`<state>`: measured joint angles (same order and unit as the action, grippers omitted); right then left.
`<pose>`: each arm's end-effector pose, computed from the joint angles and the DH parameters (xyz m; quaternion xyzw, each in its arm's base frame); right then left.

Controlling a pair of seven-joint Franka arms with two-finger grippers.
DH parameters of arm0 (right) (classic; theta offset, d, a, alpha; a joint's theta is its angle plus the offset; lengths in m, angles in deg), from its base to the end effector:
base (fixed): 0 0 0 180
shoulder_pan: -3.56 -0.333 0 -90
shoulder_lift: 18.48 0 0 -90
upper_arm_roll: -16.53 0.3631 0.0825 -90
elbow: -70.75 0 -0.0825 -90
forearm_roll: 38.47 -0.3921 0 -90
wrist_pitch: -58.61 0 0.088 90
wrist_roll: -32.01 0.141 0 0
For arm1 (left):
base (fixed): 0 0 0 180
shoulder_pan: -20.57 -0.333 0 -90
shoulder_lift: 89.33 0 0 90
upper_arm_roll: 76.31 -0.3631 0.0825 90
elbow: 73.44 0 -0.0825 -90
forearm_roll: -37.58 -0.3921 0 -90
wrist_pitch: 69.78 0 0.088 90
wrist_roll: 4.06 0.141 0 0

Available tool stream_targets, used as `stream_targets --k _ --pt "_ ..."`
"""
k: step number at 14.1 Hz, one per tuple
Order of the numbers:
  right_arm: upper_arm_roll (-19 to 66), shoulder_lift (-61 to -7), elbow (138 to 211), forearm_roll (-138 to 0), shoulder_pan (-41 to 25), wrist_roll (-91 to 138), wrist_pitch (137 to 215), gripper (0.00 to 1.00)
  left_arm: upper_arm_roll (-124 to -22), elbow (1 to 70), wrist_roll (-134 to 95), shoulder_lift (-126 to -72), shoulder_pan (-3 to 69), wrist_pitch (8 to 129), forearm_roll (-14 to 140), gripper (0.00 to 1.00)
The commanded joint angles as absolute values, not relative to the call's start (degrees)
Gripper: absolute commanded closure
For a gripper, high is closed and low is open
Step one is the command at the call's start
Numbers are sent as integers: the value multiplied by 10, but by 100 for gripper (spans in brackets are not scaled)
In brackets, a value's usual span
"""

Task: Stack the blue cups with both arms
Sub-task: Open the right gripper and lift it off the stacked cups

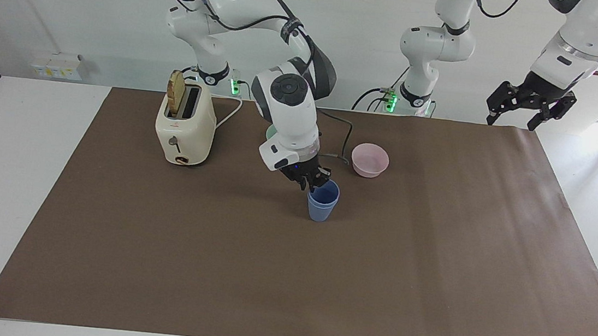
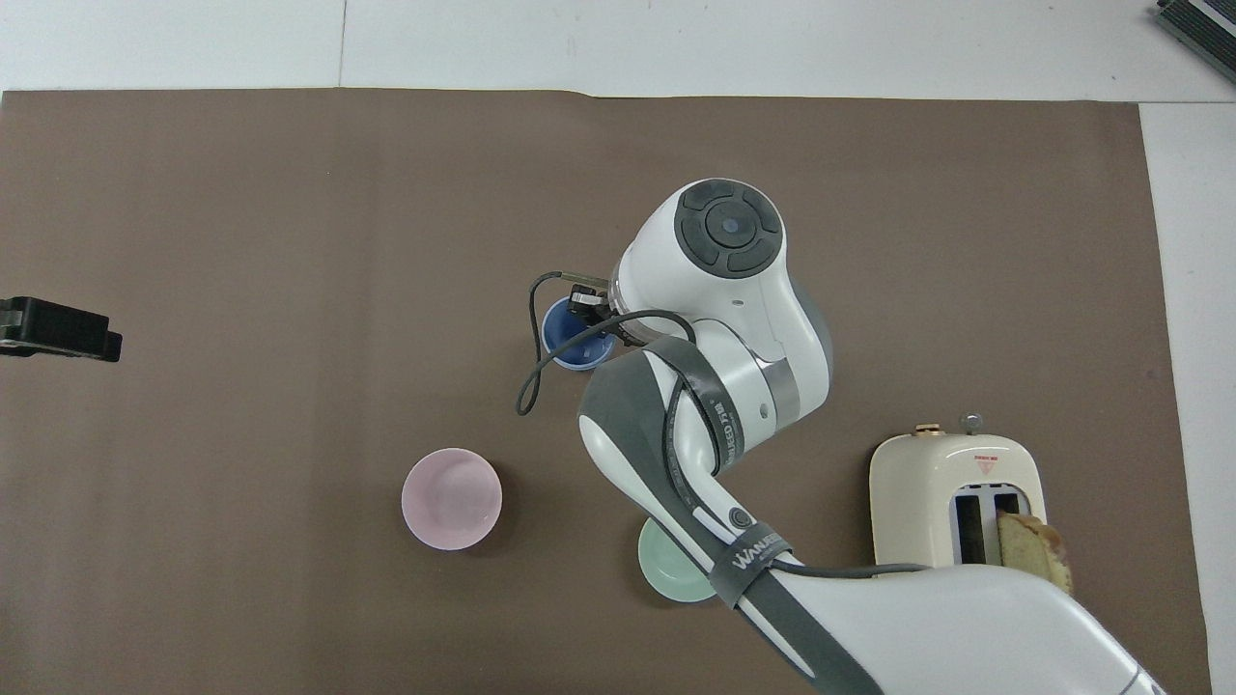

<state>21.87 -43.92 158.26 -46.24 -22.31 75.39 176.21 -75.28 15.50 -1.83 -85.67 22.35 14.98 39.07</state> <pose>0.6176 0.3760 0.4174 -0.9860 0.1395 0.0164 0.0894 0.5290 -0.0302 0.6734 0.9989 -0.0451 -0.0046 0.0124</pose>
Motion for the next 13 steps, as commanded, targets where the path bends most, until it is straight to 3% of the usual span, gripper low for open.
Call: stream_targets --k 1,8,13 --pt "222 -437 1589 -463 -220 745 1774 0 -752 168 -22 -843 220 148 395 0" --pt "218 -426 1554 -465 -200 745 1753 0 -752 164 -24 -845 218 149 394 0" --pt "216 -381 1525 -458 -146 725 1673 0 -752 168 -26 -843 220 141 394 0"
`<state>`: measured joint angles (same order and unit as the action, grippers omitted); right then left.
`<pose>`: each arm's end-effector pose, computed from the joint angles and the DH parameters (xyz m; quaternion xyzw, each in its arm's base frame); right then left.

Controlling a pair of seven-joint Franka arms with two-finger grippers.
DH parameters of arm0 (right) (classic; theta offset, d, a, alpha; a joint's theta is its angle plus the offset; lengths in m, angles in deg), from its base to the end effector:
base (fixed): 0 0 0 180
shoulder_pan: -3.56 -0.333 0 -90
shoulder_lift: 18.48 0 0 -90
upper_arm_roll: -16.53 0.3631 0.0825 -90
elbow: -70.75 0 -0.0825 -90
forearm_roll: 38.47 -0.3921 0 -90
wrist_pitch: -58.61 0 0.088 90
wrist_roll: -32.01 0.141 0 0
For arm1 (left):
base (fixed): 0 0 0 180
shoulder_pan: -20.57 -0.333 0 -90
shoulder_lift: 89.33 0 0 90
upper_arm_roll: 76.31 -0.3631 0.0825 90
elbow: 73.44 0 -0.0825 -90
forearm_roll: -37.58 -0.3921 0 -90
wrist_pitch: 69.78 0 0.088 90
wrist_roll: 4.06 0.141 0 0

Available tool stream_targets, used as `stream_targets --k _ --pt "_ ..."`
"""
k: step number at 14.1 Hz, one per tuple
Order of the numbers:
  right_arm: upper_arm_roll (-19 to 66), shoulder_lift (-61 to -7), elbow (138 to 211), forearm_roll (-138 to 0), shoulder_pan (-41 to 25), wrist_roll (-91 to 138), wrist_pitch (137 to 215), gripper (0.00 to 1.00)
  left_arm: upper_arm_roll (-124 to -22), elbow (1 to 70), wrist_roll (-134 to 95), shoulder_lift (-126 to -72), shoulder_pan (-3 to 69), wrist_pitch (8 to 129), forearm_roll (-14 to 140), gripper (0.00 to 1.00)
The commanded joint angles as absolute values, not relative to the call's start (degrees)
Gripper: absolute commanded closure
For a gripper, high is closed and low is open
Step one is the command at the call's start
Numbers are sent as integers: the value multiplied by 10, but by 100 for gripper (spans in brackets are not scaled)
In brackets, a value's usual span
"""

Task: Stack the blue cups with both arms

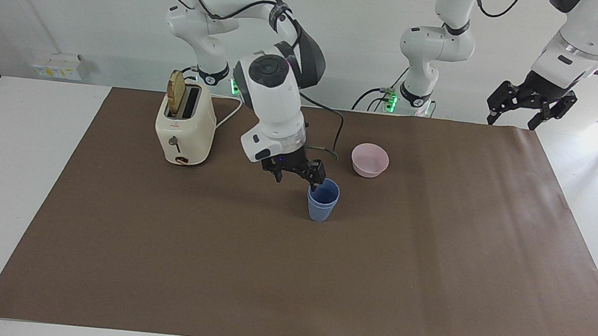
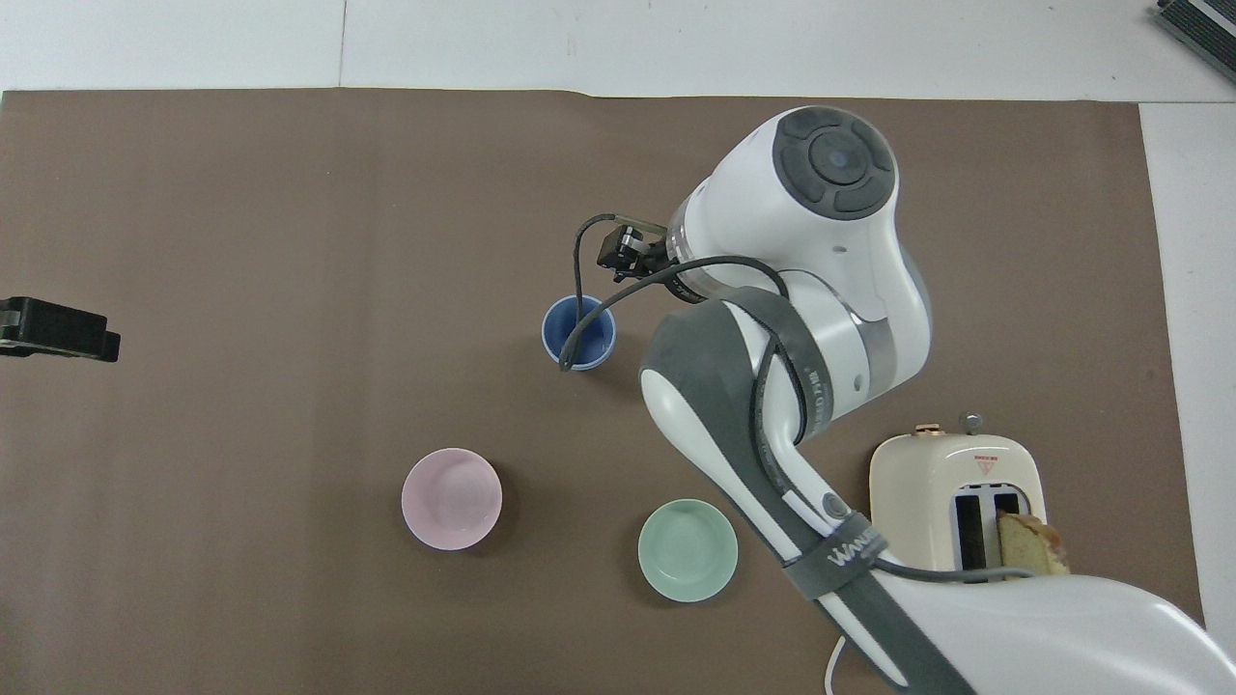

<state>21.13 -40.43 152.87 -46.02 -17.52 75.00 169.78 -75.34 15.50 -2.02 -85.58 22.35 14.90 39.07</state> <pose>0.6448 0.3145 0.4966 -0.9799 0.1731 -0.0077 0.0991 0.5283 -0.0296 0.6741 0.9990 -0.0429 -0.0045 0.0124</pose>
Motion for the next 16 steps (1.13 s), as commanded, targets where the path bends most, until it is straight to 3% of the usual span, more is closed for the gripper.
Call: stream_targets --k 1,8,16 --pt "216 -373 1525 -458 -131 702 1663 0 -752 164 -25 -844 220 138 393 0" --pt "214 -317 1501 -457 -33 523 1557 0 -753 159 -27 -849 218 157 394 0" --pt "220 -234 1534 -390 43 373 1519 0 -753 167 -23 -845 219 161 393 0"
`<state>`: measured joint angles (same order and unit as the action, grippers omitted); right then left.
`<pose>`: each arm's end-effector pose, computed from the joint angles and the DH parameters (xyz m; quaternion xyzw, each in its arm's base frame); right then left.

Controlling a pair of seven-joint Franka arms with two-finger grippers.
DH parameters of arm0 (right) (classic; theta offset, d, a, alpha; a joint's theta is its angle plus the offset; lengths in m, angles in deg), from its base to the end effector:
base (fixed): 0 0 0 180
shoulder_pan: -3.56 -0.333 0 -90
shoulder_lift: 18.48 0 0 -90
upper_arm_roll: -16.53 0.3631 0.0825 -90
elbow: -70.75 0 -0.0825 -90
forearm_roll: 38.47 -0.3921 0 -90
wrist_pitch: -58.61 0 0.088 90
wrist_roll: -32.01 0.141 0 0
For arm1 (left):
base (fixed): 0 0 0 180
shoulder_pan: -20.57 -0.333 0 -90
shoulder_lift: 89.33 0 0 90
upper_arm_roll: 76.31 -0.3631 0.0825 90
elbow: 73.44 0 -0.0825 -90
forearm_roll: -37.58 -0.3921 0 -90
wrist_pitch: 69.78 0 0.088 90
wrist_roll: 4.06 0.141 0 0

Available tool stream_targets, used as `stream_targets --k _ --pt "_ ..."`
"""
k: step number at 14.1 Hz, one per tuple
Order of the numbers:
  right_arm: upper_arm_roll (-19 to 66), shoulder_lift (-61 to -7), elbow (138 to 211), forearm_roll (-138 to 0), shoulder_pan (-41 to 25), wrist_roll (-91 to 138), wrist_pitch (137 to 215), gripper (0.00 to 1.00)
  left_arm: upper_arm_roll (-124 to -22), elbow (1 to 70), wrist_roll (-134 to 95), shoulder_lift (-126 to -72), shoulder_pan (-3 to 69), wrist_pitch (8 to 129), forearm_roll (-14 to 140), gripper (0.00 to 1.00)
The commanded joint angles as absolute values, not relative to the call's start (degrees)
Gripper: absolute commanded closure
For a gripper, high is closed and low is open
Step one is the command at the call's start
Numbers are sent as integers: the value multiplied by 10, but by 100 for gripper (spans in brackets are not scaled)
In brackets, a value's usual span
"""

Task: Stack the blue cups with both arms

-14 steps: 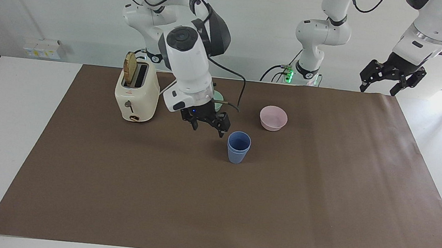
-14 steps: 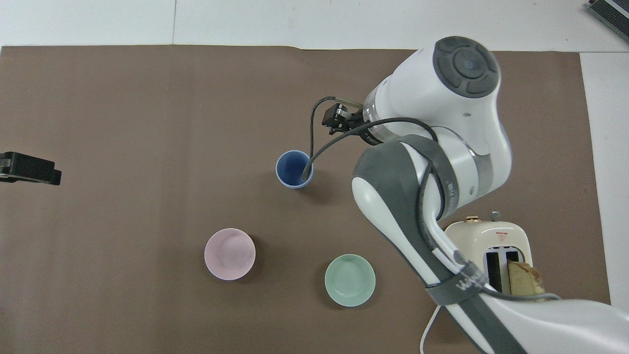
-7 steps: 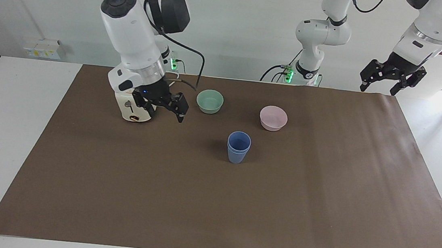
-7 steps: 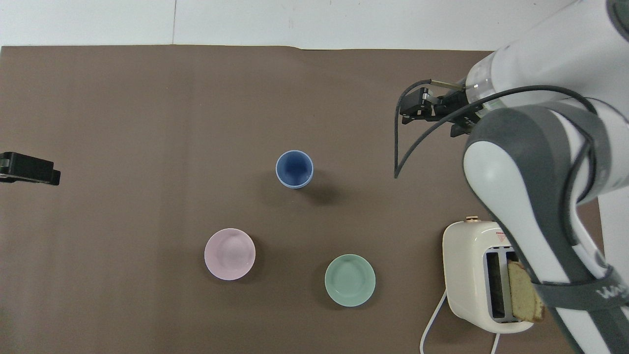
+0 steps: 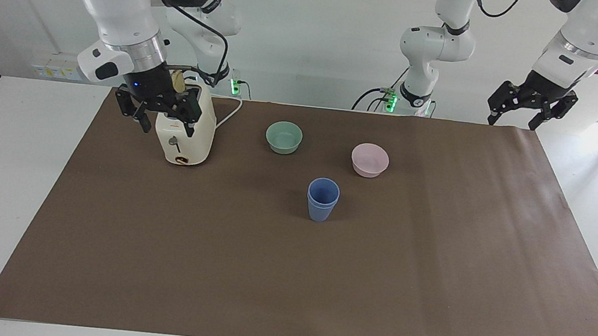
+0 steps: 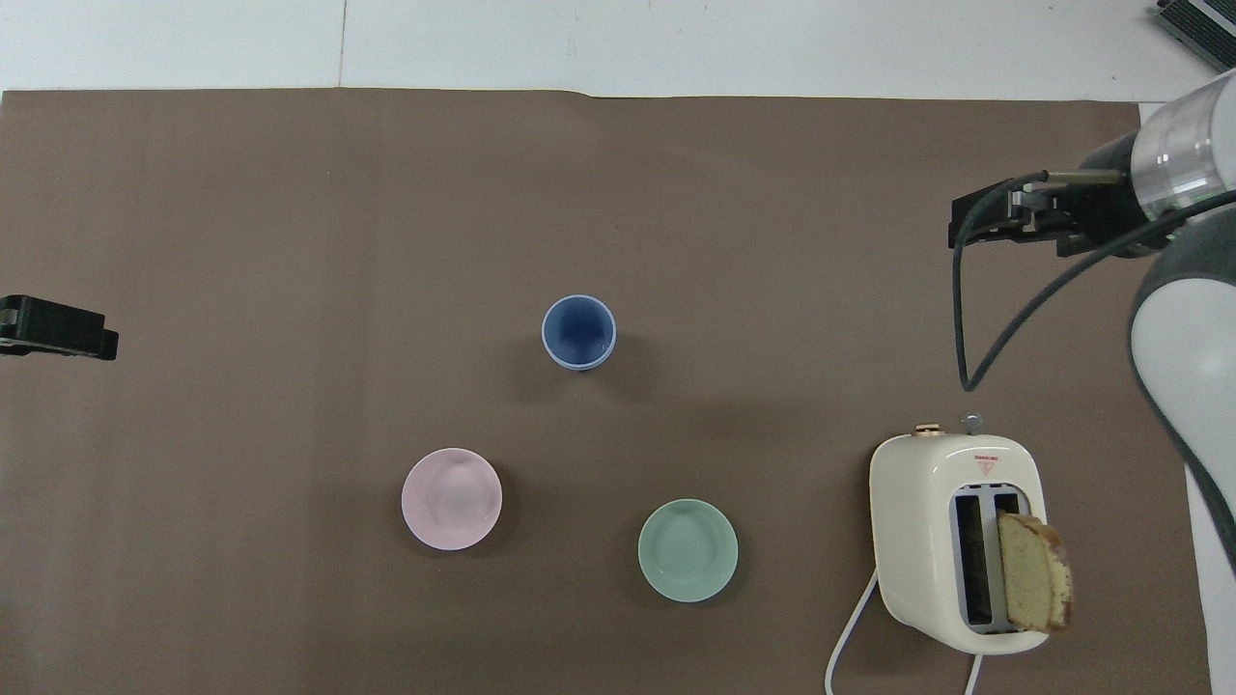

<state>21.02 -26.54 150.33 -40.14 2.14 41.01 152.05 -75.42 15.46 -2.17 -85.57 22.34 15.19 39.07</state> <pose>0.6193 0.0641 0.6485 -0.9981 0.0277 -0.0478 0.0265 0.5290 -0.0288 0.6749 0.9991 -0.0408 -0.0016 0.0124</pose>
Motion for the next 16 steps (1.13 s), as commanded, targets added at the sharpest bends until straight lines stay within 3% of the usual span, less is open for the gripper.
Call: stream_targets --k 1,6,16 --pt "220 -219 1544 -390 50 365 1518 0 -753 167 -23 -845 219 161 393 0" --pt "216 -201 1552 -390 54 365 1474 0 -753 167 -23 -845 220 161 393 0" --pt "214 -197 1561 -393 62 368 1476 0 -752 168 -22 -845 220 161 394 0"
